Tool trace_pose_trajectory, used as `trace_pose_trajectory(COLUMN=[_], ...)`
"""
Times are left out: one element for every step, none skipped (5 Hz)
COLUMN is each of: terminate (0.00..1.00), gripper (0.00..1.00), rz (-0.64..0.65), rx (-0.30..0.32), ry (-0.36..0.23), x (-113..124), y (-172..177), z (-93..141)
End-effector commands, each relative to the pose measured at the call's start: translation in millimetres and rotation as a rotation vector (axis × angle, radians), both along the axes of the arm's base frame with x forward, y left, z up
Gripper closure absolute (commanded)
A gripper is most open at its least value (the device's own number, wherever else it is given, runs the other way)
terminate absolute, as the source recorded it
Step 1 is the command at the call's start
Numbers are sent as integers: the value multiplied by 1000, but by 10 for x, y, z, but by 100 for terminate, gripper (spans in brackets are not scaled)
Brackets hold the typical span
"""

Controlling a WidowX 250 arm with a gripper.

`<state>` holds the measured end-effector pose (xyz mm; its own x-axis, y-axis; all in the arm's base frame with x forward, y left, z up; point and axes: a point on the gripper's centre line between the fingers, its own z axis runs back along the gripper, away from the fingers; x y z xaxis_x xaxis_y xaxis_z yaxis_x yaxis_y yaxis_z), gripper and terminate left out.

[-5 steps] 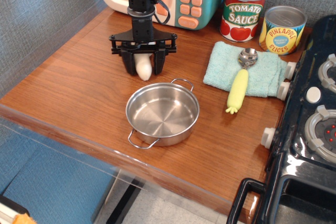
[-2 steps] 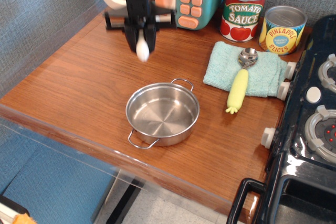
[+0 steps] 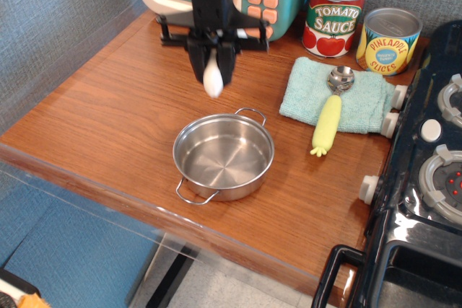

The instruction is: Put mushroom in pot laying down, angled up and down.

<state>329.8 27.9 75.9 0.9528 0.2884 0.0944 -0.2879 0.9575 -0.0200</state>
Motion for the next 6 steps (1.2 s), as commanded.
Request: trace_pose_trajectory(terminate=[0,0,0,0,0,0], gripper=[100,100,0,0,0,0], rz=[-110,-130,-126,-140,-146,-132], rx=[32,40,31,32,31,27], ry=[-11,18,16,18,20,33], x=[-230,-295,-338,-365,-371,-341], y=[-241,-305,-323,-338,-352,-326], z=[30,-37,-46,-17,27,87])
